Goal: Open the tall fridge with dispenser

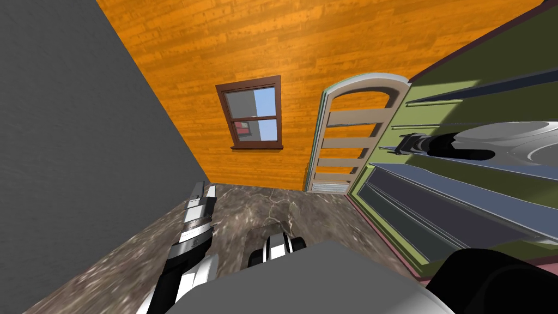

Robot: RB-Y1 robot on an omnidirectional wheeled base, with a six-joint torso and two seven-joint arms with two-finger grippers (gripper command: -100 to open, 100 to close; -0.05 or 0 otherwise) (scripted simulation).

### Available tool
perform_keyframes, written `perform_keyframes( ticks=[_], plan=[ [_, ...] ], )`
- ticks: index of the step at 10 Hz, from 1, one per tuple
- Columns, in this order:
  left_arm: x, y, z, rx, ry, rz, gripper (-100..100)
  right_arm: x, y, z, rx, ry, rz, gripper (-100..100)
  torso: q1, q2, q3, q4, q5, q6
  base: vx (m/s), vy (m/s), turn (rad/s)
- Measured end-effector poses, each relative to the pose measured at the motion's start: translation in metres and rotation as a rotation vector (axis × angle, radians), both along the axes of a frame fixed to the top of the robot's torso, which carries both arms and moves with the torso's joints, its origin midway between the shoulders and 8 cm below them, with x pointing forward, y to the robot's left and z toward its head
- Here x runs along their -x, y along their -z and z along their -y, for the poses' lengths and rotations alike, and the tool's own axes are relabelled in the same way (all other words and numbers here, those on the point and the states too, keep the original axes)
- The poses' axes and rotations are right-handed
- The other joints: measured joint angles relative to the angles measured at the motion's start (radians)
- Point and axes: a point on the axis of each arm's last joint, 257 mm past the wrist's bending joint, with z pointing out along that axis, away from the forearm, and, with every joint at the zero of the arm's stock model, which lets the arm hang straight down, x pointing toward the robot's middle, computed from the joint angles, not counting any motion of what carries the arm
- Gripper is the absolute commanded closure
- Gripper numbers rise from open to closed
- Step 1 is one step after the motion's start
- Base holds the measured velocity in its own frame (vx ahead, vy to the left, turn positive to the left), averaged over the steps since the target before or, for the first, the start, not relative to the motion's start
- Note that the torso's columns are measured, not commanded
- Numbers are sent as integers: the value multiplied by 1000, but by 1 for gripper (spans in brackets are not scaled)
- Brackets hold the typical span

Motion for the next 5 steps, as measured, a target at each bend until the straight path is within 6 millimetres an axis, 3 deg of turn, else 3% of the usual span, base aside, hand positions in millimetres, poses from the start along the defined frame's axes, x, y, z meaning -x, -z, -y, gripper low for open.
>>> perform_keyframes(
  ticks=[2, 5],
  plan=[
    [0, 0, 0, 0, 0, 0, 0, 2, 5, 1, 1, 2, -11, -100, 0, 1, 1, 1, 0, 0, 9, -3, -58],
    [0, 0, 0, 0, 0, 0, 0, -6, -7, -5, 1, -11, -6, -100, 0, 0, 0, 0, 0, 0, 10, -3, -8]
  ],
)
